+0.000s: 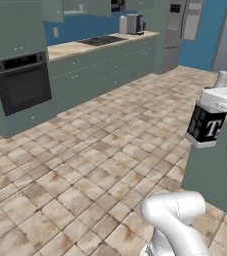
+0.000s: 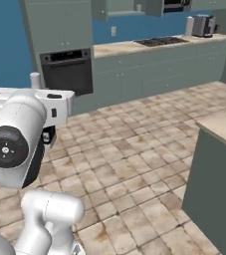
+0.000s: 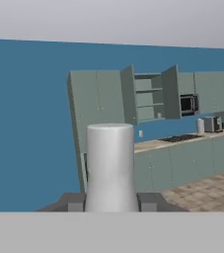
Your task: There is a bowl on the dining counter. Grab a lemon wedge from the fridge and place it in the bowl. Then get the liquor bottle and glass cup from the cabinet and place them next to the bowl.
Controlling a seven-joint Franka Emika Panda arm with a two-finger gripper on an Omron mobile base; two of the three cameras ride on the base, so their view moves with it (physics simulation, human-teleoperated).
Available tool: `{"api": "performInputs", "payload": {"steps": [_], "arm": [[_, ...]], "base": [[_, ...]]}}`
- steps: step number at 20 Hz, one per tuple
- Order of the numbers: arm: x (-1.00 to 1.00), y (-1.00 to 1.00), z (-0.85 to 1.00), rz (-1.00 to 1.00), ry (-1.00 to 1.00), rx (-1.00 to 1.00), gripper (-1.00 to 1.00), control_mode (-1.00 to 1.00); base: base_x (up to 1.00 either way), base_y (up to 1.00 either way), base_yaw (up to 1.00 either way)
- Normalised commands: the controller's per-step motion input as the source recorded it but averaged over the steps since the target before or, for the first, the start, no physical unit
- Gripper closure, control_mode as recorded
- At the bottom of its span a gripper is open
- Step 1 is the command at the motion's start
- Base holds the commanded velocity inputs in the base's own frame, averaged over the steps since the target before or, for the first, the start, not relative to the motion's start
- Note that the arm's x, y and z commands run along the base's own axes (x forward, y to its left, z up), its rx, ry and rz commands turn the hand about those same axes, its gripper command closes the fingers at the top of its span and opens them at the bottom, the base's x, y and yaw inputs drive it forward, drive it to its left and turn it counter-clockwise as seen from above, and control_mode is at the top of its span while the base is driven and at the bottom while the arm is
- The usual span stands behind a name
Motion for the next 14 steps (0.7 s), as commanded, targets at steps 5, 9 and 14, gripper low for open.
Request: {"api": "performInputs", "payload": {"steps": [5,9,14], "arm": [[0.00,0.00,0.00,0.00,0.00,0.00,1.00,1.00],[0.00,0.00,0.00,0.00,0.00,0.00,1.00,1.00],[0.00,0.00,0.00,0.00,0.00,0.00,1.00,1.00]], "base": [[-0.98,-0.87,-0.01],[-0.85,-1.00,0.00],[-0.79,-1.00,0.00]]}}
